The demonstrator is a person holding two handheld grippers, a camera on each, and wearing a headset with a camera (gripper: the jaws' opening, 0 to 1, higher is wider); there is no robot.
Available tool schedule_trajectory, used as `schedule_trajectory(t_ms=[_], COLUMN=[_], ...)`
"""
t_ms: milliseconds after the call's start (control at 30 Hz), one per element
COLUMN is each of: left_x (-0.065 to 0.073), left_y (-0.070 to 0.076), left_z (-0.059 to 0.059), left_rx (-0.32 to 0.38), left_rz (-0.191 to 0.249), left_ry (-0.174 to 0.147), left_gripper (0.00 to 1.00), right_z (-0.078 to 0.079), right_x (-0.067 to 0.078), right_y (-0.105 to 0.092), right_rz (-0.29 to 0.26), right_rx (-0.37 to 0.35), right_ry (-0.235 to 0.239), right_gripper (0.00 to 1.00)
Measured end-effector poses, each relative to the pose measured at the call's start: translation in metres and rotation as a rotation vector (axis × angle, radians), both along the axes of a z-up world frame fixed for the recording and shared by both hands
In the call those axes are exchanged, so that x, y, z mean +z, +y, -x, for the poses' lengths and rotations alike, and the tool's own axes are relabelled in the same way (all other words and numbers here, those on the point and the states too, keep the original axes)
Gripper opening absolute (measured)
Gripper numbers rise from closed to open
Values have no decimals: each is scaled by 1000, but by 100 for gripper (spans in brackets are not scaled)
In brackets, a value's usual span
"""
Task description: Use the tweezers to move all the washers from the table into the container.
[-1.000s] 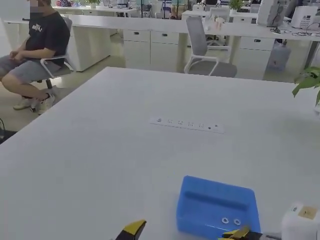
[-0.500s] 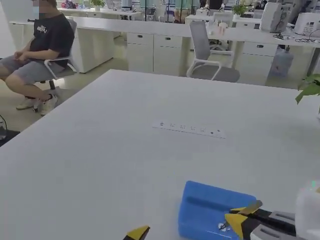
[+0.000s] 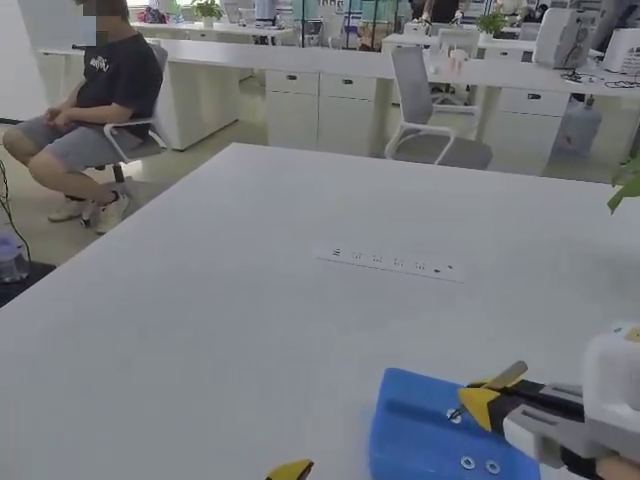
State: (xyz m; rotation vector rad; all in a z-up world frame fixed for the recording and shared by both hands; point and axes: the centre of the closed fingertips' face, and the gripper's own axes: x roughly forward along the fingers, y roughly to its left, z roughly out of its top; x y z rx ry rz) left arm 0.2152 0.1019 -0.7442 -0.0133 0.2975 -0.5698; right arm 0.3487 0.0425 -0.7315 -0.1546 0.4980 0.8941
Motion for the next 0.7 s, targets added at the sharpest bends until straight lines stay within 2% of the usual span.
schedule_trajectory(t_ms=[167, 367, 700], left_x=[-1, -3, -3], left_y=[0, -2, -1], left_z=[0, 1, 1], left_rx=[-1, -10, -3], left_rz=[-4, -11, -11], left_ry=[6, 14, 20], left_gripper=[84, 84, 83], right_z=[-11, -21, -22], right_x=[-17, -39, -77], right_y=[-1, -2, -8], right_rz=[14, 36, 85], right_rx=[-11, 11, 32], right_ry=[30, 68, 141], right_gripper=[3, 3, 4])
